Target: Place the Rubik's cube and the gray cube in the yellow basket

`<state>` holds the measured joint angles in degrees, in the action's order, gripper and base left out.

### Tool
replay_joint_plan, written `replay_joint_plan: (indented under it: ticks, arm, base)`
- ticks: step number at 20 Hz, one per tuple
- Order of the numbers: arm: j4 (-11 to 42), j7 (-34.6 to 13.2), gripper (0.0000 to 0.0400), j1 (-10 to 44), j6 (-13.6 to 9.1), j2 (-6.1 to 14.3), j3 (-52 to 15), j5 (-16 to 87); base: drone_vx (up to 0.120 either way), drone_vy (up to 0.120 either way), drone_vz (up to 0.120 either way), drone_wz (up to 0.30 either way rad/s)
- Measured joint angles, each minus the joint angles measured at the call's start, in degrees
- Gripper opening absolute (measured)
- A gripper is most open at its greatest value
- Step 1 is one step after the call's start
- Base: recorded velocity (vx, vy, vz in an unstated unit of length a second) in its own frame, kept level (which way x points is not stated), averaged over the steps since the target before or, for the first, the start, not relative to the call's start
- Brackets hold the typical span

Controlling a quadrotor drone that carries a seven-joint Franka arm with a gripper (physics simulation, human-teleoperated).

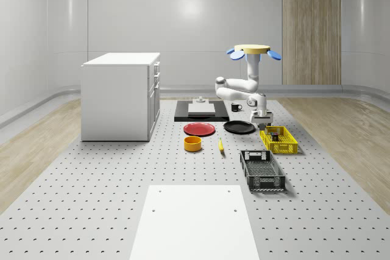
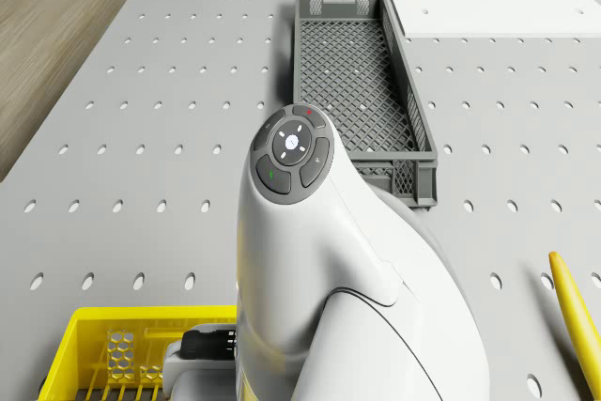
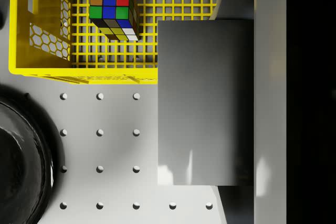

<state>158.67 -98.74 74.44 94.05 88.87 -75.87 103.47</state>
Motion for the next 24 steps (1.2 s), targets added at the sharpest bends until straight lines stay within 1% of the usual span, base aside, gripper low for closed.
replay_joint_plan:
  ticks: [4, 7, 11, 14, 16, 24]
  arm:
    - [0.0, 0.0, 0.0250, 0.0, 0.1, 0.1, 0.0, 0.0]
    - [0.0, 0.0, 0.0250, 0.0, 0.1, 0.2, 0.0, -0.1]
    - [0.0, 0.0, 0.0250, 0.1, 0.2, 0.2, 0.0, -0.1]
    - [0.0, -0.1, 0.0250, 0.1, 0.3, 0.3, 0.0, -0.1]
    - [0.0, -0.1, 0.0250, 0.1, 0.3, 0.3, 0.0, -0.1]
    - [0.0, -0.1, 0.0250, 0.1, 0.4, 0.5, 0.0, -0.2]
  base:
    - [0.000, 0.120, -0.010, 0.000]
    - [0.000, 0.120, -0.093, 0.000]
    - [0.000, 0.120, 0.000, 0.000]
    - [0.000, 0.120, -0.107, 0.000]
    - [0.000, 0.120, -0.040, 0.000]
    - [0.000, 0.120, -0.120, 0.000]
